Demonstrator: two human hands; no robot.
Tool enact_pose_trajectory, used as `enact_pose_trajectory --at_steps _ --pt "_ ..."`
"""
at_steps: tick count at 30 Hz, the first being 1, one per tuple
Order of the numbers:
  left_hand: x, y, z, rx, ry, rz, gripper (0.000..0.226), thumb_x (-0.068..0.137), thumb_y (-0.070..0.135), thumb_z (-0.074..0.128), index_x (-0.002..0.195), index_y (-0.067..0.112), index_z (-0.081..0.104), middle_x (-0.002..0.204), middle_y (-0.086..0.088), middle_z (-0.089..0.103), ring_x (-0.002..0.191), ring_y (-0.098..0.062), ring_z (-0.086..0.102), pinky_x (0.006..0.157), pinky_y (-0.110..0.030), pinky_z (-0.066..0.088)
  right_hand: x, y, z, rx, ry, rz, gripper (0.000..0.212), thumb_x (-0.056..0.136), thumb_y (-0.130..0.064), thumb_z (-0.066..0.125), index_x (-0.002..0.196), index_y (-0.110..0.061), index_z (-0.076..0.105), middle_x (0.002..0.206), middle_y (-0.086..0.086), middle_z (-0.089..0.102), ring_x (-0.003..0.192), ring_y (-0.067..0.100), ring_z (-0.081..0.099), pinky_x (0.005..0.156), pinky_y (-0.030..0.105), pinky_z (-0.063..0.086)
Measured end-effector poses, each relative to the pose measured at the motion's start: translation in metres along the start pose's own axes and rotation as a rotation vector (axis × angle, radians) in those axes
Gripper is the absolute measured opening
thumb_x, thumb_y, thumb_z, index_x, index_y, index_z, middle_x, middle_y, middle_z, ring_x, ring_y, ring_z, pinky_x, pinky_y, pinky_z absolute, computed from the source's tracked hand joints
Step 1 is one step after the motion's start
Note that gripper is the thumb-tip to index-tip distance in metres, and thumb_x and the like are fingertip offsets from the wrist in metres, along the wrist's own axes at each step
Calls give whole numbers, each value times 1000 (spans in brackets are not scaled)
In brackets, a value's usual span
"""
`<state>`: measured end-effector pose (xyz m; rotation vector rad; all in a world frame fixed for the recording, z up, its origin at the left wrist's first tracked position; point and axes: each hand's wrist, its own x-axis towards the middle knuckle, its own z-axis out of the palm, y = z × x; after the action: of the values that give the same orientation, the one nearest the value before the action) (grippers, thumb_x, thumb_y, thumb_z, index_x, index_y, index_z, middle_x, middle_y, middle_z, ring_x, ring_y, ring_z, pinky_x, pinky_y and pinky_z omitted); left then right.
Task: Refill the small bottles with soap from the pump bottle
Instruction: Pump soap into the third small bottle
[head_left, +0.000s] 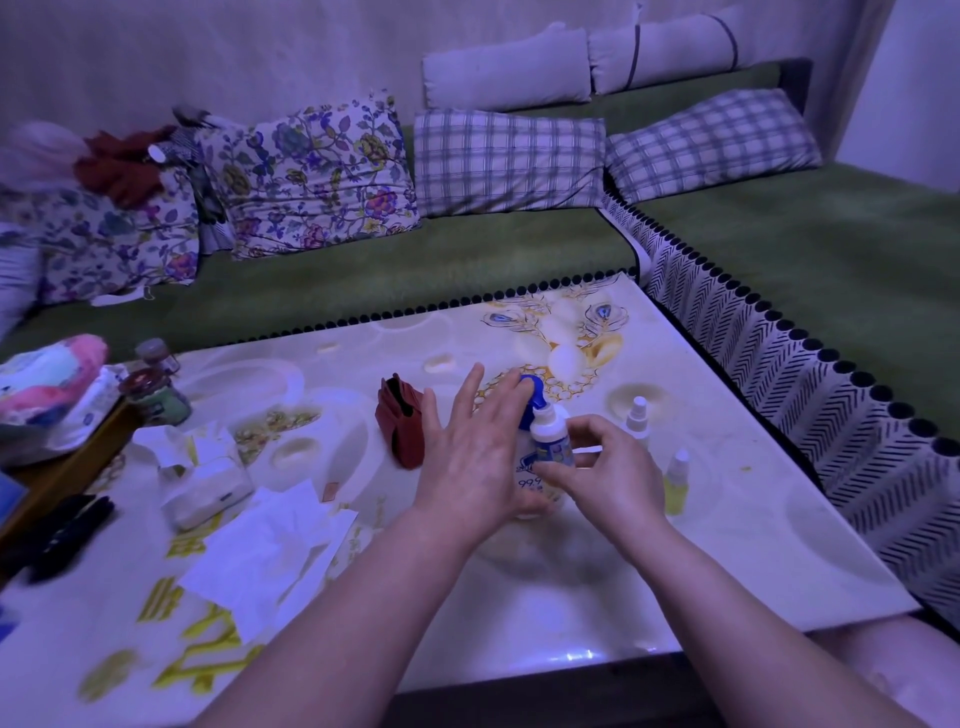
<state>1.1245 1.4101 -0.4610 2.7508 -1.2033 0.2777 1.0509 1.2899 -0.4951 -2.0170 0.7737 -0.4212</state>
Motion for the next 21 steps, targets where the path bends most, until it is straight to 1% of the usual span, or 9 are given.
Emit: enact_pose_trajectory --at_steps 10,14,18,21 --pt "-1 -3 9 10 28 19 111 58 64 75 145 33 15 157 16 10 147 -18 -2 114 -56 1 0 6 2 -19 -11 14 34 64 -35 81 92 -35 63 81 -24 67 77 -4 65 71 25 48" --pt "-1 -2 8 -10 37 10 107 59 64 74 145 32 17 157 16 11 146 -15 -7 114 -55 -2 0 4 1 -13 -18 13 33 63 -35 80 92 -34 63 81 -22 67 78 -4 65 70 25 48" --pt "-1 0 5 -49 33 -8 112 56 66 73 146 33 14 157 17 8 145 -12 -12 113 -57 -5 0 3 0 5 -12 14 34 63 -34 80 92 -34 63 82 -21 69 78 -5 64 71 26 49" --pt "-2 2 2 -50 38 -9 113 56 66 73 146 34 13 157 18 8 145 -12 -12 112 -57 -5 2 1 -1 19 -5 11 35 62 -34 81 92 -34 64 81 -21 69 78 -5 64 74 28 51"
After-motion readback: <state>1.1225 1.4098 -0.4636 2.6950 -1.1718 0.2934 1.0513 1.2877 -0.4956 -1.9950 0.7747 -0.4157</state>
